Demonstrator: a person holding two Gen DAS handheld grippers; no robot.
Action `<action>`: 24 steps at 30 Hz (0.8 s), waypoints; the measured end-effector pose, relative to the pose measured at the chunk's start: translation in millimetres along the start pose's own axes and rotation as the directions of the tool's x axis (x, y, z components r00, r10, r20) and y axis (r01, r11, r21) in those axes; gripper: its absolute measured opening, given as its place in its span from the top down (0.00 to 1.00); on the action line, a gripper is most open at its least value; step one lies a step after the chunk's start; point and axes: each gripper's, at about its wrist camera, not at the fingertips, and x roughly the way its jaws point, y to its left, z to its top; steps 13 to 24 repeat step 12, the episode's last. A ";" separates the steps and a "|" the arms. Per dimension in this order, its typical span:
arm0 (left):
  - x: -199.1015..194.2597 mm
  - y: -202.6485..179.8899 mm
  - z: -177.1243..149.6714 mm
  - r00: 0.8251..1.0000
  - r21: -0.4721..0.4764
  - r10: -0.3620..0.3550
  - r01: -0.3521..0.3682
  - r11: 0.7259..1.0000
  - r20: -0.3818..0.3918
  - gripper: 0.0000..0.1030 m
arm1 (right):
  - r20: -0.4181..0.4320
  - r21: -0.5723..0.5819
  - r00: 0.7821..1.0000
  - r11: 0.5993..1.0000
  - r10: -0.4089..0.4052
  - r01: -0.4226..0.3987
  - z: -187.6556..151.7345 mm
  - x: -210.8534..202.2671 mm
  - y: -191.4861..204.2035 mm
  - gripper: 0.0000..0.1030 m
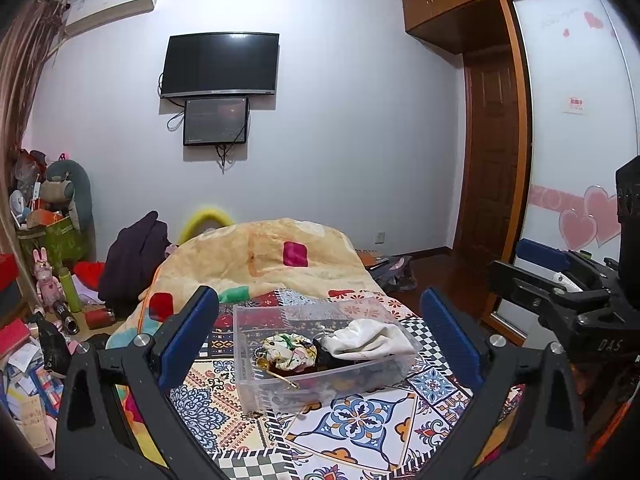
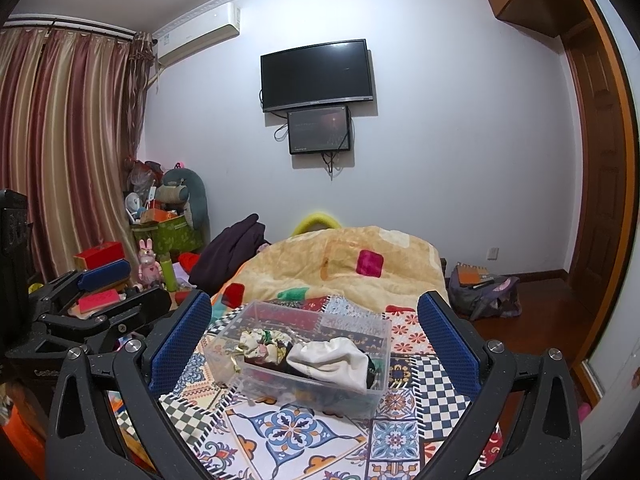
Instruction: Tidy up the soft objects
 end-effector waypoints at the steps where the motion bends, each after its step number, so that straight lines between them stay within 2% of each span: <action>1: -0.3 -0.7 0.1 1.000 0.003 0.001 -0.001 1.000 0.000 0.01 | -0.003 0.002 1.000 1.000 0.000 0.000 -0.2 0.7 0.1 0.00; 24: -2.6 -1.5 1.5 1.000 0.001 -0.002 0.002 1.000 -0.007 0.00 | -0.016 -0.002 1.000 1.000 -0.001 0.001 -0.6 2.6 2.3 0.00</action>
